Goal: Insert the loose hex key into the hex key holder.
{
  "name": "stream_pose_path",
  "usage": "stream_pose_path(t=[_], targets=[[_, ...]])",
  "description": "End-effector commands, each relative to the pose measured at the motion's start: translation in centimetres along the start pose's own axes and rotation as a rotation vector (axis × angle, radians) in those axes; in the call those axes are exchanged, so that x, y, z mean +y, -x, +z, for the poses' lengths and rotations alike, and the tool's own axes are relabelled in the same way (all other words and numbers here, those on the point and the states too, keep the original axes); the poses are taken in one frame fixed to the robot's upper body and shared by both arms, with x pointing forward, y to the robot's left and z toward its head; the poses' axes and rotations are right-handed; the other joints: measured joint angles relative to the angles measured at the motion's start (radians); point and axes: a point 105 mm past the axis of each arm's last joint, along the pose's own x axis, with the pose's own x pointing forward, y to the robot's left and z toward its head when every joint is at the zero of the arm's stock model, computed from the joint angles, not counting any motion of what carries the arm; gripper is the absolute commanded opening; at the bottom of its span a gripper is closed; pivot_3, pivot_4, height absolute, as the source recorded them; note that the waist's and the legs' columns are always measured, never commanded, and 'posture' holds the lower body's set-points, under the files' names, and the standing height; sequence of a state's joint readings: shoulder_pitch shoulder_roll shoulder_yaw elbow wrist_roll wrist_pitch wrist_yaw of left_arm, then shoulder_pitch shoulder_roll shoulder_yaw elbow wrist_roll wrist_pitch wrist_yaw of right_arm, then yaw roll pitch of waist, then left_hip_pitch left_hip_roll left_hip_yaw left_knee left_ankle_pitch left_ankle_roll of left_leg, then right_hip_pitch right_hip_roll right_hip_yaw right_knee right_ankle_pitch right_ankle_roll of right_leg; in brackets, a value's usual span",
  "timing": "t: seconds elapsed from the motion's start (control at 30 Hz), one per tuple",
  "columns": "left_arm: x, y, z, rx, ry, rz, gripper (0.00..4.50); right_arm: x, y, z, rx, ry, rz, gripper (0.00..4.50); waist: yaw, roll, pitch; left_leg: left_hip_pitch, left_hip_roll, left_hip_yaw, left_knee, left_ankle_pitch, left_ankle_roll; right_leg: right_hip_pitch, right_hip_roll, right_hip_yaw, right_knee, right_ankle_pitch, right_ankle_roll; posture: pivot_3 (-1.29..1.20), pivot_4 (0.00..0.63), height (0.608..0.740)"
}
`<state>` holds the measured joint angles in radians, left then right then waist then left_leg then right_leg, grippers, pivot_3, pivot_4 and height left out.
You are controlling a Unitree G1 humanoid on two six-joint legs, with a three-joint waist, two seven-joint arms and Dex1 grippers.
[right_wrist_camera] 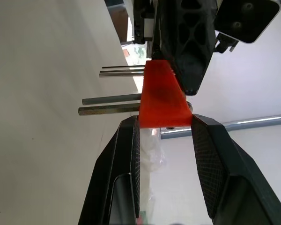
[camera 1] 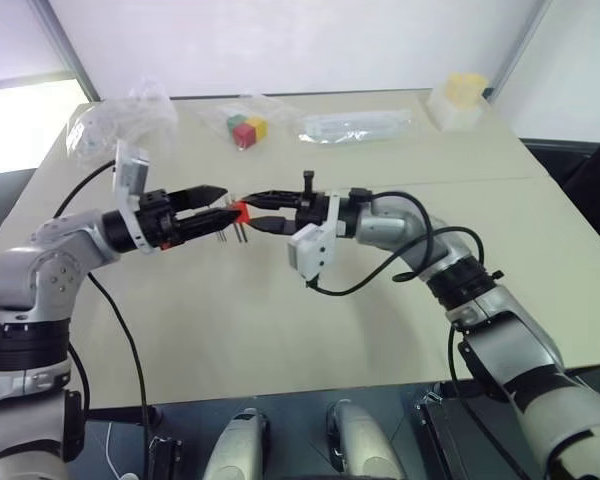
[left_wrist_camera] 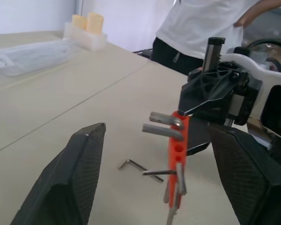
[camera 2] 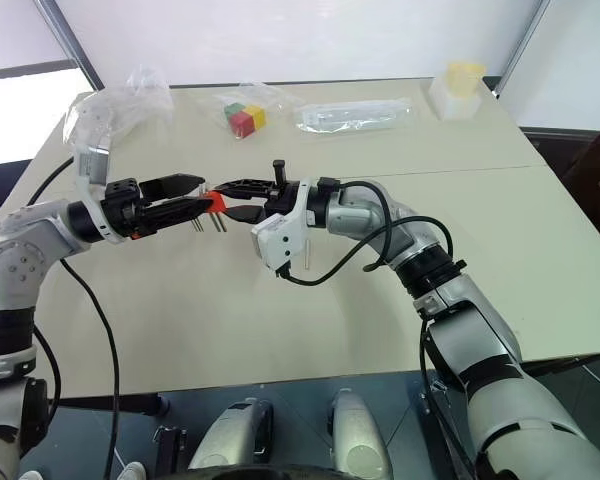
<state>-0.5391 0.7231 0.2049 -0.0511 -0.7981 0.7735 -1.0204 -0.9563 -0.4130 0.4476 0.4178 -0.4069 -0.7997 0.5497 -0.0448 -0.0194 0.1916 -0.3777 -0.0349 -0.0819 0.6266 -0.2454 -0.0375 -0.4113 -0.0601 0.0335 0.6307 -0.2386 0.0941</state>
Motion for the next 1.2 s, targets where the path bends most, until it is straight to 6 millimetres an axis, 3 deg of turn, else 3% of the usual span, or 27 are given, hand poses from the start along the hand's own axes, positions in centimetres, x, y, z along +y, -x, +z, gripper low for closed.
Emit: stream_pose_path(t=[0.03,0.07,0.13,0.23,1.1,1.2], targets=[[-0.6,0.1,0.2,-0.010,-0.014,-0.019,3.71,-1.8,0.4,0.0,-0.004,0.009,-0.063,1.03,-0.001,0.000,0.000,0.000,0.000,0.000,0.000,0.000,0.000,0.000,0.000,0.000,0.000,0.000,0.000,0.00,0.150,0.740],[-0.7,0.1,0.2,-0.009,-0.012,-0.019,3.71,-1.8,0.4,0.0,-0.003,0.009,-0.064,1.03,-0.001,0.000,0.000,0.000,0.000,0.000,0.000,0.000,0.000,0.000,0.000,0.000,0.000,0.000,0.000,0.00,0.150,0.740],[-0.8,0.2,0.0,-0.002,-0.011,-0.020,3.17,-1.9,0.4,0.0,-0.002,0.006,-0.066,1.03,0.000,0.000,0.000,0.000,0.000,0.000,0.000,0.000,0.000,0.000,0.000,0.000,0.000,0.000,0.000,0.00,0.150,0.740],[-0.9,0.3,-0.4,0.014,-0.014,-0.016,1.94,-2.0,0.3,0.0,-0.003,0.003,-0.070,1.03,0.000,0.000,0.000,0.000,0.000,0.000,0.000,0.000,0.000,0.000,0.000,0.000,0.000,0.000,0.000,0.00,0.150,0.740],[-0.9,0.0,0.5,-0.073,0.025,-0.010,1.94,-2.3,0.5,0.1,-0.004,-0.003,-0.064,1.03,0.000,0.000,0.000,0.000,0.000,0.000,0.000,0.000,0.000,0.000,0.000,0.000,0.000,0.000,0.000,0.00,0.150,0.740],[-1.0,0.0,0.6,-0.094,0.042,-0.010,0.57,-2.3,0.6,0.0,0.000,-0.002,-0.063,1.03,0.001,0.000,0.000,0.000,0.000,0.000,0.000,0.000,0.000,0.000,0.000,0.000,0.000,0.000,0.000,0.00,0.150,0.740]])
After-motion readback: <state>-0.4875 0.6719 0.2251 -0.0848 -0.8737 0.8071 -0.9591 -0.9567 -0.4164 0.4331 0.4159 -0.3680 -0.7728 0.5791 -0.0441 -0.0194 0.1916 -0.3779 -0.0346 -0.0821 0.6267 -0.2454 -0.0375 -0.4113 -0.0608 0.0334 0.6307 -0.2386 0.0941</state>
